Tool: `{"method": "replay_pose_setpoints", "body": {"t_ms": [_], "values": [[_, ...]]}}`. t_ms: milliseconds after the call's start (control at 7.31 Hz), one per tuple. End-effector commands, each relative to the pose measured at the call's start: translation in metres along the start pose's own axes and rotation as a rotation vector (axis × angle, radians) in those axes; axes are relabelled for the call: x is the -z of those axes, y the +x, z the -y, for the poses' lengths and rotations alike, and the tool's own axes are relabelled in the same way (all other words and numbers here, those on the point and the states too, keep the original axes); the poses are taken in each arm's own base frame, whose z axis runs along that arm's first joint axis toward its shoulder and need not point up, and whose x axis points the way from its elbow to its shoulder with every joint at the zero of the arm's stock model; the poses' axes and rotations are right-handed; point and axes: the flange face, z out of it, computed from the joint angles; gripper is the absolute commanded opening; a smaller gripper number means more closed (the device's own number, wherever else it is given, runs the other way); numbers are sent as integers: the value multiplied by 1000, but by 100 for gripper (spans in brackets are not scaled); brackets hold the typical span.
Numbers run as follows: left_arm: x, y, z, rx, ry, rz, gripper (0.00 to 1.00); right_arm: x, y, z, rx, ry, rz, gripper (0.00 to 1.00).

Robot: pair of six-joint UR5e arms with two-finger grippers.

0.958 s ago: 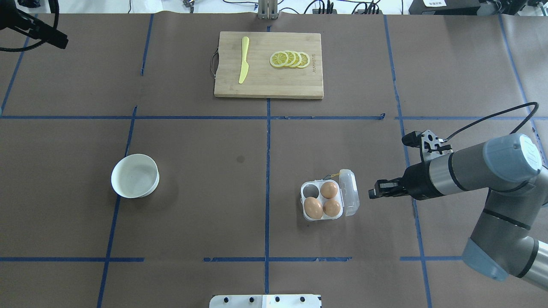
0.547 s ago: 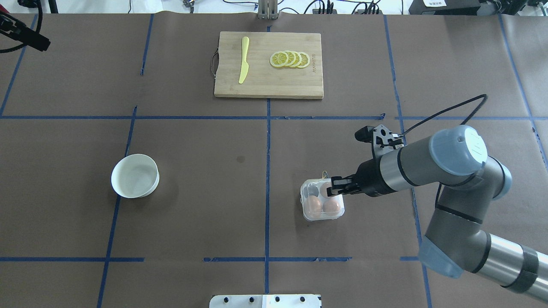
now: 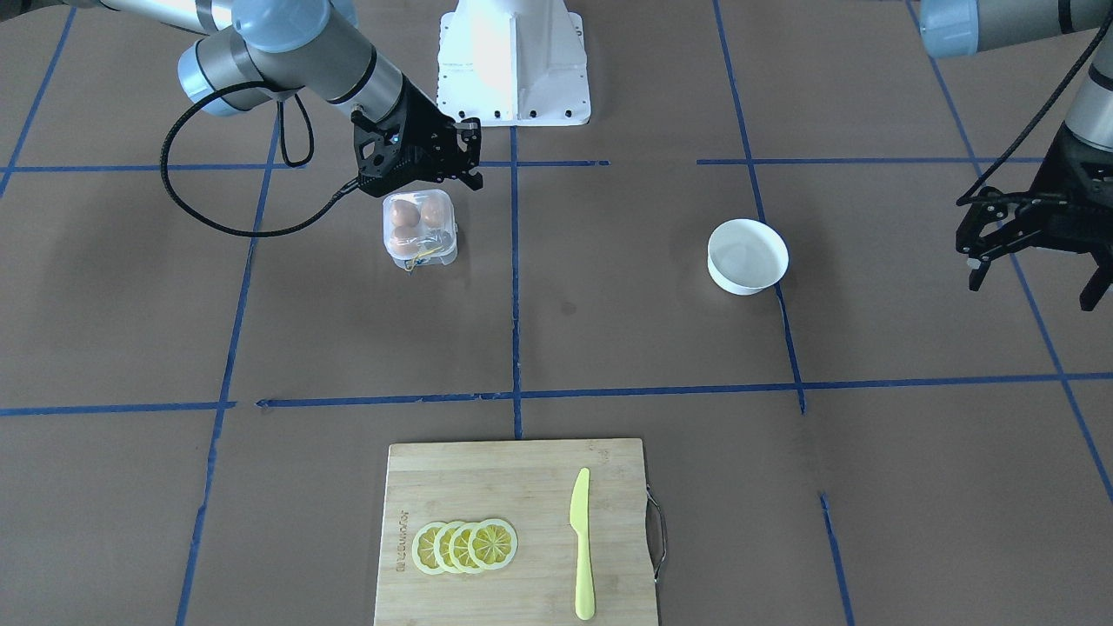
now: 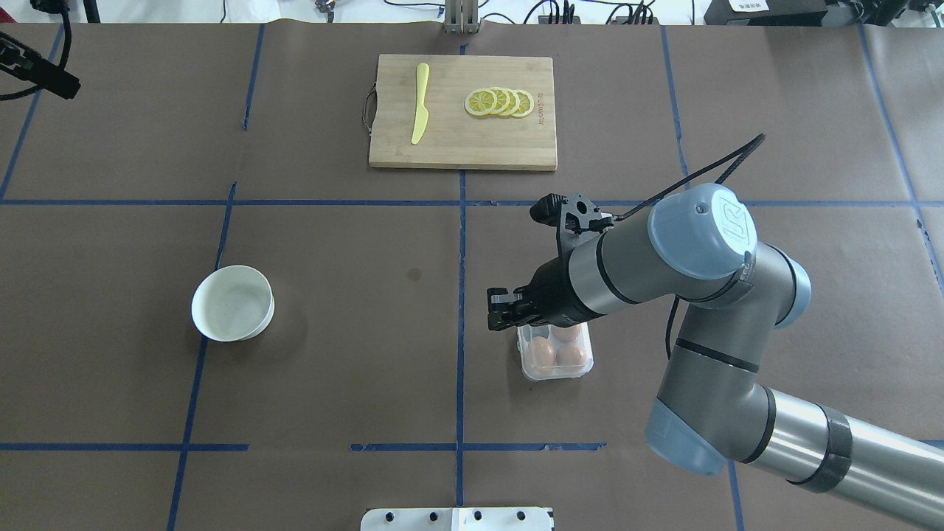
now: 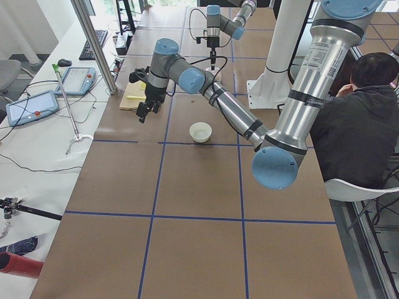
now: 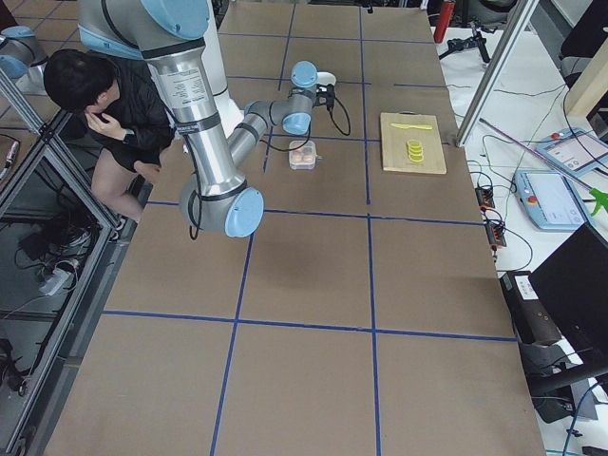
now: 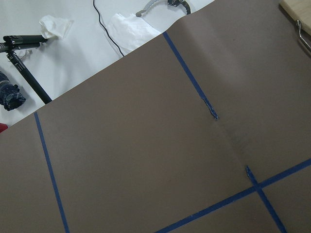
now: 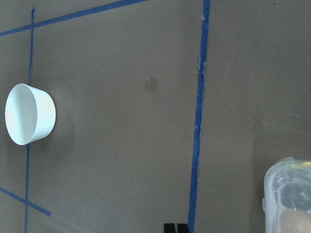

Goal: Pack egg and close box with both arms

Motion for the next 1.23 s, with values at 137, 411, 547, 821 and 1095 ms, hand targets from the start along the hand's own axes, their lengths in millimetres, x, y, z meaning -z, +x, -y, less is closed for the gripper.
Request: {"method": "replay_pose_setpoints", "body": {"t_ms": [137,411,547,821,1095], "values": [[-27,-90,-29,-91,-65,-9,100,59,19,51,-71,104,-86,100],[-20,-146,-41,-22,-77,12,100,95,70,98,18,114,-316,100],[-31,-158,-47,-41,-102,11,100,126,116,123,103,85,-450,100],[-46,-191,-68,-104,-143,-40,100,214,219,157,207,37,-564,100],[-54,-227,-106,-78,-166,-102,100,312,355,158,321,-52,-552,100]]}}
